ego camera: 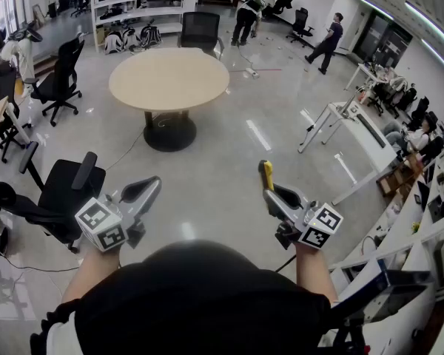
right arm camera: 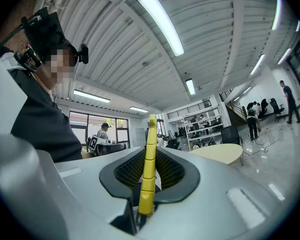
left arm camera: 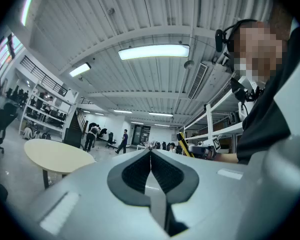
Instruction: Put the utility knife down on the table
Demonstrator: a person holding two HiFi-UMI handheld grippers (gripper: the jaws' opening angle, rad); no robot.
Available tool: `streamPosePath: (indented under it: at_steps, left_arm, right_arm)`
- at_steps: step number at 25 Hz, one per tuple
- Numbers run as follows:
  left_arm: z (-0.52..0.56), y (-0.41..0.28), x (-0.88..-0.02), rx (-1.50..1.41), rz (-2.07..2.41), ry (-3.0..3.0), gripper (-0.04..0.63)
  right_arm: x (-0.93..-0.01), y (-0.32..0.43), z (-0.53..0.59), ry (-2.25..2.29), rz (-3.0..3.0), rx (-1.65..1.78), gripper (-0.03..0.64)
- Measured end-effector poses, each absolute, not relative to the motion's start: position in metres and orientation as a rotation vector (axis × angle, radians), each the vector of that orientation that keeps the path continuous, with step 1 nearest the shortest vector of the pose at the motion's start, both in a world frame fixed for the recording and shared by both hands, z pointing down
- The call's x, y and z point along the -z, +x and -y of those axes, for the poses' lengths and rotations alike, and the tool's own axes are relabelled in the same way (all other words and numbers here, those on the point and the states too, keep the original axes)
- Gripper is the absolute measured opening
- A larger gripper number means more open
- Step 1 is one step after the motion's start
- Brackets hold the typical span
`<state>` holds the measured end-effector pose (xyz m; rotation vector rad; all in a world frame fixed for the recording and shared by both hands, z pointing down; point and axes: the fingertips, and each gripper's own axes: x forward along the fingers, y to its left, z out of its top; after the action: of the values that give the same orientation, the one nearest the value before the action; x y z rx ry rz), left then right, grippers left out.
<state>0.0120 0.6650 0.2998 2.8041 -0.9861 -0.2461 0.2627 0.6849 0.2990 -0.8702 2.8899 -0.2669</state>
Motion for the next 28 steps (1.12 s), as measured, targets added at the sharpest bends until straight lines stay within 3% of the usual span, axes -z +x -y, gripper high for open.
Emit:
streamPosePath:
  at_steps: [8, 28]
  left_arm:
    - [-0.664, 0.023, -0.299, 0.231, 0.975, 2.805, 0.0]
    - [-0.672, 0.179, -0.313, 0.151, 0.873, 2.823, 0.0]
  right_arm:
    - [-0.299, 0.275, -0.687, -0.876, -2.871, 0.272, 0.08]
    - [-0.318, 0.418, -0.712, -0.854, -2.834, 0.315, 0.081]
